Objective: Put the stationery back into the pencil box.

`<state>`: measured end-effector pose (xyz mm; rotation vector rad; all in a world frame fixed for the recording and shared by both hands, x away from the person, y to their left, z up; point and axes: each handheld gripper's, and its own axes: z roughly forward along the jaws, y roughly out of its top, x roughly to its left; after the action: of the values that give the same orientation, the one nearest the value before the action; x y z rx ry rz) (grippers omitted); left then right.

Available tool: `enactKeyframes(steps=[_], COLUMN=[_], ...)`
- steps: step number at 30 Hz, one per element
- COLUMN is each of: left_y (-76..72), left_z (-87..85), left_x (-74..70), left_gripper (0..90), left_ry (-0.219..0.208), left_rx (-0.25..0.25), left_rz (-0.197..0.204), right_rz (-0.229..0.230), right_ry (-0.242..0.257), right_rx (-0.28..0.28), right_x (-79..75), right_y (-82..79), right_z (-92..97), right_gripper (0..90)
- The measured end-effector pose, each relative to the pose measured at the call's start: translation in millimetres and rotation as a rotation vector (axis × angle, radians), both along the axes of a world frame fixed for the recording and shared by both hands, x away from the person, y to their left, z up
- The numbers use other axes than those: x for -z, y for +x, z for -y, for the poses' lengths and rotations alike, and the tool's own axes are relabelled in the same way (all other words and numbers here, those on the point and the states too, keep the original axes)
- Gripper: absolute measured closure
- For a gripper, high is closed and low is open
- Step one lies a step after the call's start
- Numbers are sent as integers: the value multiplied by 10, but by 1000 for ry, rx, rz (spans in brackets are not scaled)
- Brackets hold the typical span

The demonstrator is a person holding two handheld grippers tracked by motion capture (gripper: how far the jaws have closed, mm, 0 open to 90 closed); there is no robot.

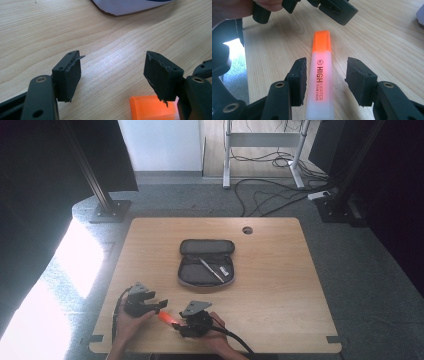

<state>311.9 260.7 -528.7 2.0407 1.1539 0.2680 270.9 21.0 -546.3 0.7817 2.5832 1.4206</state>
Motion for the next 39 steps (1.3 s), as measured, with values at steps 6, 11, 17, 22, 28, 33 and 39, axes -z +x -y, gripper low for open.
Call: enactKeyframes(steps=[6, 11, 17, 22, 28, 33, 39], left_y=[3, 2, 5, 0, 3, 2, 6], left_z=[-5, -6, 2, -3, 2, 1, -1], left_x=[4, 3, 10, 3, 7, 6, 9], left_gripper=[305, 305, 305, 305, 305, 305, 305], left_ry=[0, -1, 4, -1, 0, 0, 2], left_rx=[-1, -2, 0, -2, 0, -1, -1], left_rz=[-2, -1, -3, 0, -2, -2, -3], right_rz=[7, 12, 18, 39, 67, 68, 59], right_ry=[-36, -50, -77, -98, -115, -125, -125], right_rx=[-15, -15, -17, -13, -15, -24, -34], right_x=[43, 51, 54, 54, 54, 44, 38], right_y=[-28, -38, -52, -71, -77, -84, -72], right_z=[-49, -66, -78, -86, -85, -87, -79], right_gripper=[509, 516, 560, 595, 646, 655, 658])
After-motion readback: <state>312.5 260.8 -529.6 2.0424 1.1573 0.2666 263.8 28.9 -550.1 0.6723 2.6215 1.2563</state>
